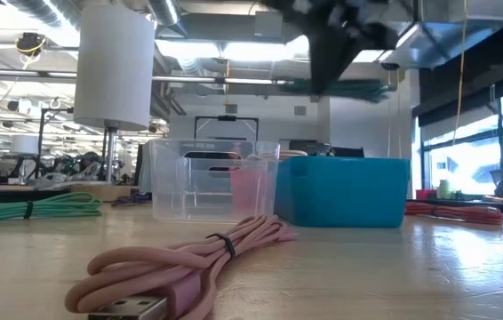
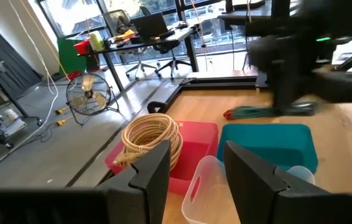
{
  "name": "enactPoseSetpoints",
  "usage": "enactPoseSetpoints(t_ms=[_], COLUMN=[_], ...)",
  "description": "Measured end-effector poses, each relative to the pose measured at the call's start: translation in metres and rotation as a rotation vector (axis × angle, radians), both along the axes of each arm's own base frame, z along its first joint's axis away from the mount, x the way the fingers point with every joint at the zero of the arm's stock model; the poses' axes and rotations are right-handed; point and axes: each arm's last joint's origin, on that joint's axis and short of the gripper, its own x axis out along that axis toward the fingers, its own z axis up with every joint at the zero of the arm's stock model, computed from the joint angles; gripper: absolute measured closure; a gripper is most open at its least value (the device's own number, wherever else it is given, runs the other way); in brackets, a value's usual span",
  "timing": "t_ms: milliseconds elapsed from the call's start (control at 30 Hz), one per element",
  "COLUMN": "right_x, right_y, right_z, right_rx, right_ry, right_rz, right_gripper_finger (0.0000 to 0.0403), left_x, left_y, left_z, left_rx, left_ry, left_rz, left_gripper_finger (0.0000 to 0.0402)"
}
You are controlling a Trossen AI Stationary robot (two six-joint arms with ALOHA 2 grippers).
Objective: Pick & Place USB Port
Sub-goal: Put the blue patterned charger cable into the blue bin
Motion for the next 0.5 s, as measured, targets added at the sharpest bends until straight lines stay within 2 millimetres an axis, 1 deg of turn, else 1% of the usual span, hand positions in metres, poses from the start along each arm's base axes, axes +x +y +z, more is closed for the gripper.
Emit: enactPoseSetpoints(t_ms=[133, 267, 367, 500], right_x=[0.007, 0.012, 0.013, 0.01], right_y=[-0.044, -0.073, -0.083, -0.083], right_z=[-0.002, -0.008, -0.013, -0.024], right_rx=[0.142, 0.237, 0.244, 0.271], right_ry=[0.014, -0.004, -0.021, 0.011], right_rz=[-0.102, -0.129, -0.152, -0.161], right_gripper_finger=[0.0382, 0.0382, 0.0382, 0.0382], left_x=[0.0, 0.0, 0.0, 0.0], left_y=[0.0, -0.001, -0.001, -0.001], left_z=[0.0, 0.0, 0.0, 0.0], left_rx=[-0.019, -0.024, -0.024, -0.023], left_ry=[-0.005, -0.002, -0.002, -0.001], left_rz=[-0.01, -0.024, -0.024, -0.025], left_gripper_finger=[0.0258, 0.0258, 0.0258, 0.0258])
